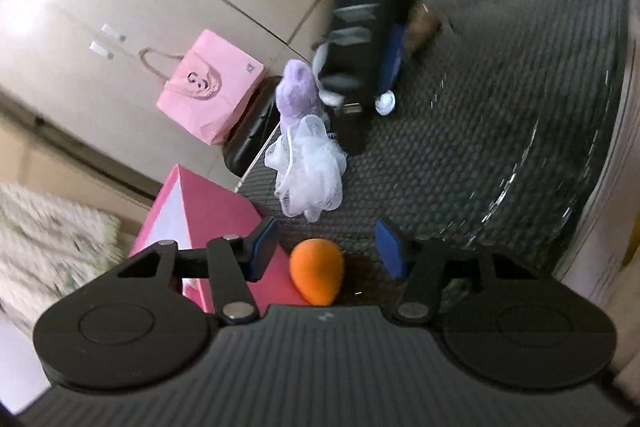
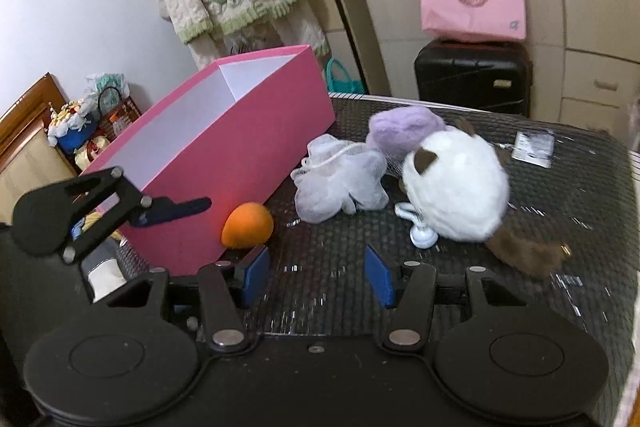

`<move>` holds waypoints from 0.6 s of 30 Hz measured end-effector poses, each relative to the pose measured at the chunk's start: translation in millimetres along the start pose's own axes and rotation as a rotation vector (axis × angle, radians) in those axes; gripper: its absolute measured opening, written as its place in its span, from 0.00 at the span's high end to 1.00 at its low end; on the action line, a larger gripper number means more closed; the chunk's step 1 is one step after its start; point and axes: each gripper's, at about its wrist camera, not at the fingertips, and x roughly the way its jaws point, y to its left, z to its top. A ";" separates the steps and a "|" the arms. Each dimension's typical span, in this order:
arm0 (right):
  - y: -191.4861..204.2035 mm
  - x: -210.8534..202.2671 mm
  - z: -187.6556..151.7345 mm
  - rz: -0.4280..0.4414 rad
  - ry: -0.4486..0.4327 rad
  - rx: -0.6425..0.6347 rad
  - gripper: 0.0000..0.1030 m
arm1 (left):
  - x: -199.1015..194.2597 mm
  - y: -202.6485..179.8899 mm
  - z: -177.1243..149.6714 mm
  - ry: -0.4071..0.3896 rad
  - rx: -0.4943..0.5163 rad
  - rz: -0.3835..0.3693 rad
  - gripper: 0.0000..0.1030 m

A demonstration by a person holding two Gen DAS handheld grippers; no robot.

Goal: Organize soft objects
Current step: 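Grasp the orange egg sponge with the left tool while the right tool approaches the white mesh puff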

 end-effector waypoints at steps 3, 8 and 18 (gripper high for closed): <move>-7.6 20.0 17.0 0.038 0.045 0.036 0.43 | 8.9 -2.4 5.6 0.037 0.104 0.023 0.55; -19.1 41.6 33.2 0.036 0.058 0.085 0.41 | 17.9 -1.5 9.9 0.084 0.184 0.031 0.62; -24.9 68.0 45.7 0.034 0.085 0.098 0.35 | 29.1 5.9 11.5 0.185 0.106 -0.087 0.62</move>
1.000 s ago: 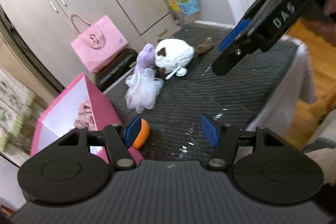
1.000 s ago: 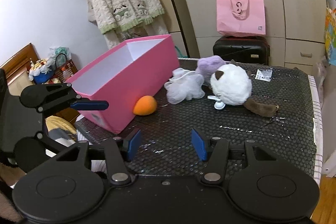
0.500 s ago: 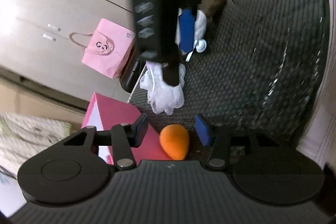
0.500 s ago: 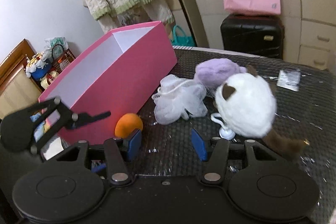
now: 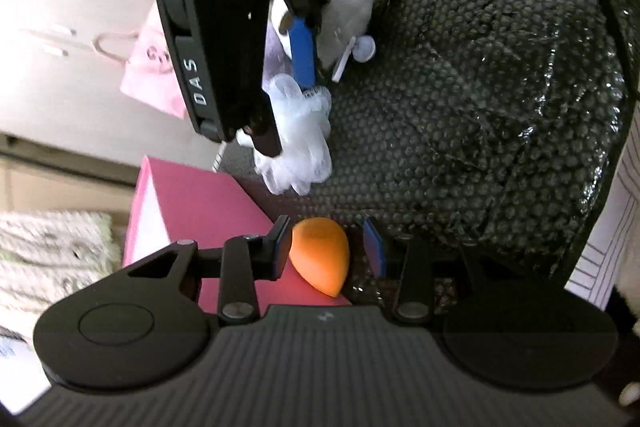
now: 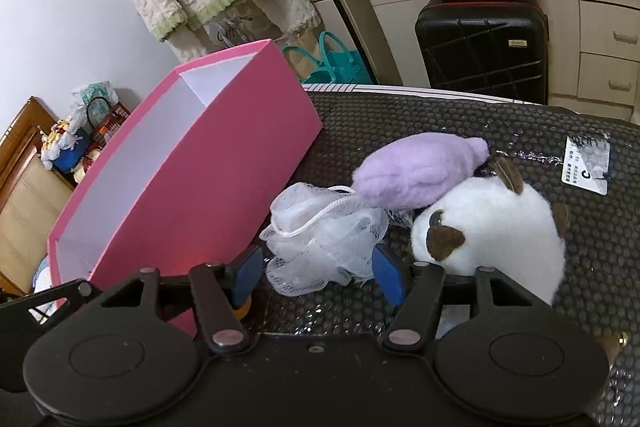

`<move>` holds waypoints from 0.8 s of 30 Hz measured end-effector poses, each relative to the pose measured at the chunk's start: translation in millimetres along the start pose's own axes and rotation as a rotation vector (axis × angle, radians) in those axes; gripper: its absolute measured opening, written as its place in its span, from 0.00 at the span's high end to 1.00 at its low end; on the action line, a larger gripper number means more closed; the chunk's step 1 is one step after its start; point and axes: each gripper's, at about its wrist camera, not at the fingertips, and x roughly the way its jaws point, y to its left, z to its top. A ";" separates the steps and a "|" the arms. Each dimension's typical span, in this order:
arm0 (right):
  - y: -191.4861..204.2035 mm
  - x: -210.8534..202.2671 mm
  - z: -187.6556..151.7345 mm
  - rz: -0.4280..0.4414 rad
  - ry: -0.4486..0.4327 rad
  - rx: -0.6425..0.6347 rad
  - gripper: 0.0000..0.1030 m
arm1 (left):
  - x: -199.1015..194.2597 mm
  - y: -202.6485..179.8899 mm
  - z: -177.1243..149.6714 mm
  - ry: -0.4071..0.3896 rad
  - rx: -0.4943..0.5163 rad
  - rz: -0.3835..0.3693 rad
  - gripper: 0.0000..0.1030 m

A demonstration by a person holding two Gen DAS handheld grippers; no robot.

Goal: Organize soft objects
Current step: 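Grasp the orange egg sponge with the left tool while the right tool approaches the white mesh puff, then grasp the white mesh bath puff with the right tool and lift it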

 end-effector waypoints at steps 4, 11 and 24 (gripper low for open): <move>1.7 5.0 2.7 -0.001 0.005 -0.033 0.33 | 8.3 0.2 -0.8 0.019 -0.051 -0.016 0.62; 8.3 10.2 2.0 -0.013 -0.002 -0.053 0.33 | 13.3 3.9 -10.0 -0.014 -0.173 0.026 0.78; 16.4 11.1 -7.5 -0.076 -0.034 -0.111 0.33 | 2.3 10.7 -26.9 -0.111 -0.341 0.062 0.88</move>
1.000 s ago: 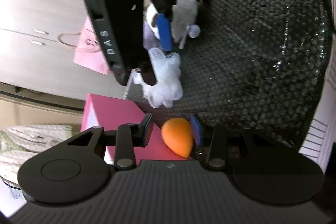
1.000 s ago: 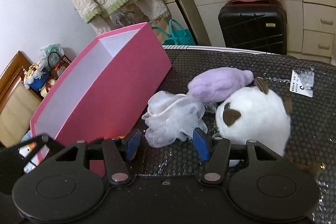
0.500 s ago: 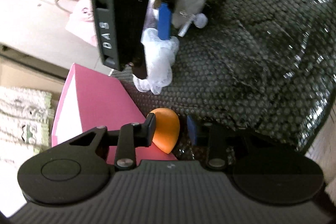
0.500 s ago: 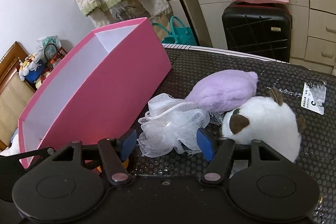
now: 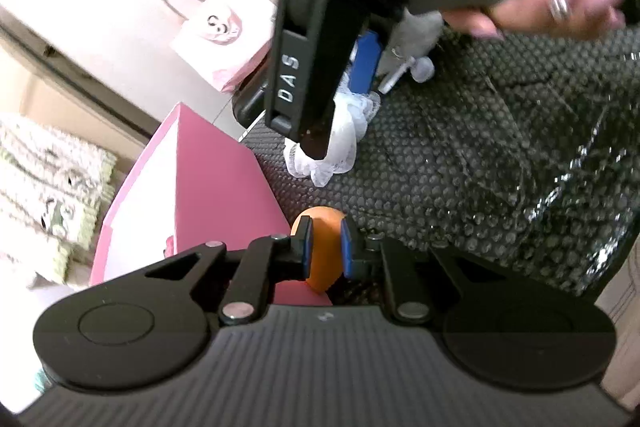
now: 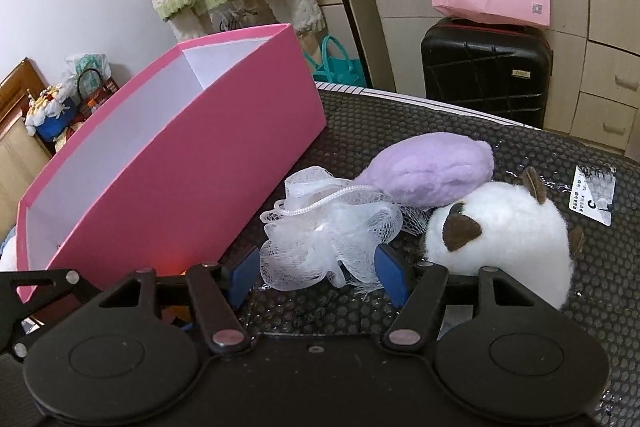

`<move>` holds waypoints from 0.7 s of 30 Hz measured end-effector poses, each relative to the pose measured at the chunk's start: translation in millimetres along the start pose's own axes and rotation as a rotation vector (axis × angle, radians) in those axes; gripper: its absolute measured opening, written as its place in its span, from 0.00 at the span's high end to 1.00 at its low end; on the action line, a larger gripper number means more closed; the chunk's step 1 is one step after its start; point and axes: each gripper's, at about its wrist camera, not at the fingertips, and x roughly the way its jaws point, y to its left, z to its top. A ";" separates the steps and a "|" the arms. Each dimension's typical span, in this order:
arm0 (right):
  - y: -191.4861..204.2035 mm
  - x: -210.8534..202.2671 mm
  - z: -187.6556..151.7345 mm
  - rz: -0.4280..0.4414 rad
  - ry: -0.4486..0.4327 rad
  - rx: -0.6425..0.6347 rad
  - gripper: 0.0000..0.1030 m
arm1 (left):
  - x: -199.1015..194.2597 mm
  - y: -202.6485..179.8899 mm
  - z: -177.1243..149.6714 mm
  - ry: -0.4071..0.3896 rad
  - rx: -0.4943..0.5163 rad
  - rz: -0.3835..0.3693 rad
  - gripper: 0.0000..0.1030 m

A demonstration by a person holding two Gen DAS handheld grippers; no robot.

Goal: Organize soft objects
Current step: 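Grasp the white mesh bath puff with the right tool and lift it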

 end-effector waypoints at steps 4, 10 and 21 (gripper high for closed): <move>4.1 1.8 -6.6 -0.013 -0.043 0.012 0.33 | -2.9 2.0 -3.4 -0.037 -0.064 0.021 0.90; 19.0 5.7 -19.6 -0.096 -0.067 -0.082 0.91 | -11.9 3.9 -6.8 -0.076 -0.150 0.039 0.94; 26.4 -43.5 -39.6 -0.109 -0.167 -0.087 0.94 | -31.9 11.1 -13.7 -0.134 -0.232 0.030 0.94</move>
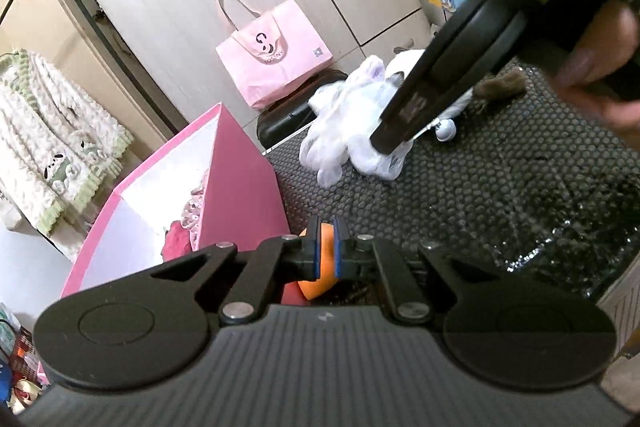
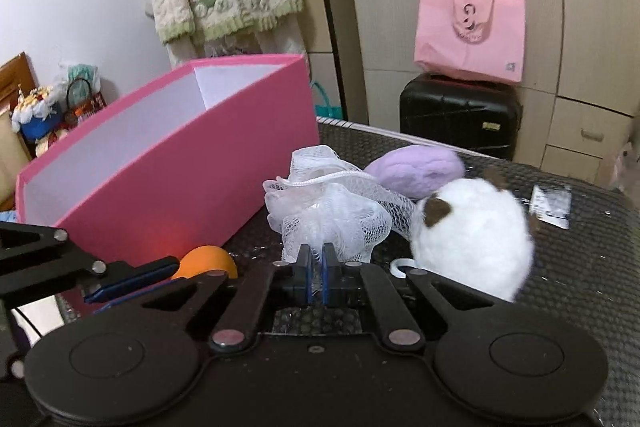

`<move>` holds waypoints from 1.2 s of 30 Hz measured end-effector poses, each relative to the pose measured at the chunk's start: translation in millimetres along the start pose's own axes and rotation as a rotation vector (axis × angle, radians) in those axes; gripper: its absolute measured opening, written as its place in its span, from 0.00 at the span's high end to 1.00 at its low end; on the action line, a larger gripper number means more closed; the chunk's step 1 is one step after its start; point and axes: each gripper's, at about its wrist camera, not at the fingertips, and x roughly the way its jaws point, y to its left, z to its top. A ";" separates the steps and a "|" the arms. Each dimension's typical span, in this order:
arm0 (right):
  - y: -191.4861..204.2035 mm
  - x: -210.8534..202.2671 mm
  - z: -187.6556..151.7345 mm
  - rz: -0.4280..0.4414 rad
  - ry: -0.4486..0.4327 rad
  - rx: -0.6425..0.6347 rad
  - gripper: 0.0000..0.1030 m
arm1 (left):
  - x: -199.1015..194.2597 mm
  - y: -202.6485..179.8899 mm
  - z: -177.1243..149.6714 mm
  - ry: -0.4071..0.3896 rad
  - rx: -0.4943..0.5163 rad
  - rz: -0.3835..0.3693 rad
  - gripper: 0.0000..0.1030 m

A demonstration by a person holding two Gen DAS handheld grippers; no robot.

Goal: Organize soft objects
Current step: 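Grasp the white mesh bath puff with the right tool and lift it, then carry the sponge into the pink box and open the left tool while the right tool drops the puff there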

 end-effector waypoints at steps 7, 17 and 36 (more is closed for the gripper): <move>-4.7 -30.5 -4.1 0.029 -0.036 0.056 0.94 | 8.3 -12.6 7.6 0.062 0.076 0.039 0.90; -24.4 -52.3 -1.3 0.101 -0.038 0.110 0.94 | 31.4 -24.9 14.8 0.158 0.018 0.139 0.66; -46.3 -42.3 -30.8 0.083 -0.032 0.132 0.43 | 56.3 -32.6 9.5 0.193 0.052 0.193 0.66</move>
